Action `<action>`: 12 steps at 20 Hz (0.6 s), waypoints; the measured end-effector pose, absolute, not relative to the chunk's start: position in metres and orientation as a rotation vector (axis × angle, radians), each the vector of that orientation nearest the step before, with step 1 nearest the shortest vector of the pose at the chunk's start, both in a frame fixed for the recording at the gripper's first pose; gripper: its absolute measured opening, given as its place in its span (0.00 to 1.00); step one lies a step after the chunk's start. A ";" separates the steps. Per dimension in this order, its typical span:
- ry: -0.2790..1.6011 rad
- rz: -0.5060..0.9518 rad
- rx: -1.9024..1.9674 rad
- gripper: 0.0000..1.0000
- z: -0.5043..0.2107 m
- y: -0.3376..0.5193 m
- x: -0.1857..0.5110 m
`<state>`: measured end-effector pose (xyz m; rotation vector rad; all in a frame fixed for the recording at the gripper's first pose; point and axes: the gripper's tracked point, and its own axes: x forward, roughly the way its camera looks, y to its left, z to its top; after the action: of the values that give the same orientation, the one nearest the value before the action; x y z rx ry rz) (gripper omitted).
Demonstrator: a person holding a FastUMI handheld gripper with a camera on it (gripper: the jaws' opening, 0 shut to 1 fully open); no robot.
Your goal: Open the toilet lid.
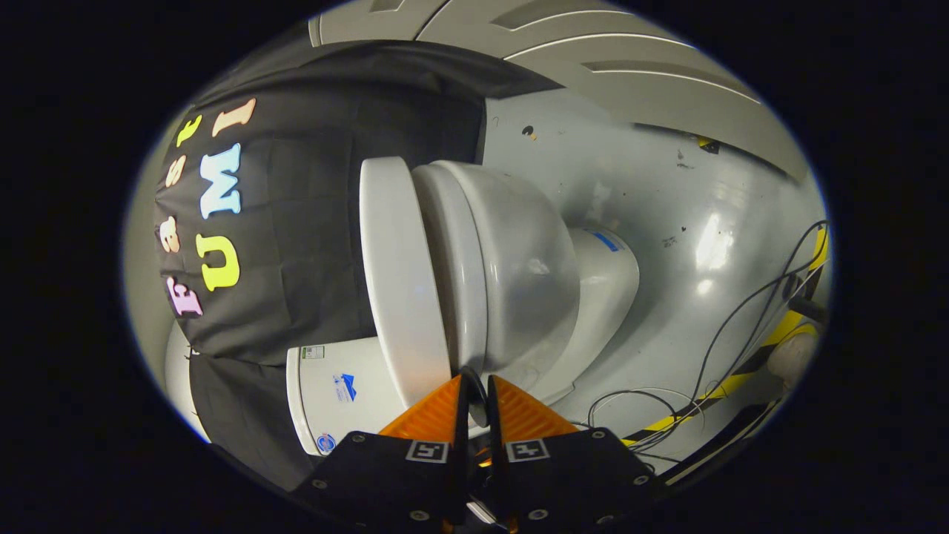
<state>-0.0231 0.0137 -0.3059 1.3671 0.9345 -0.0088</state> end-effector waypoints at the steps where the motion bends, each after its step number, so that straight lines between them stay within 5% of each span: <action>1: 0.920 -0.009 1.365 0.12 -0.301 0.011 -0.021; 4: 0.896 -0.029 1.248 0.00 -0.299 0.011 -0.018; 12: 0.890 -0.144 1.181 0.00 -0.282 0.012 -0.017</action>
<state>-0.0166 0.0124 -0.2824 1.1809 0.8896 -0.1440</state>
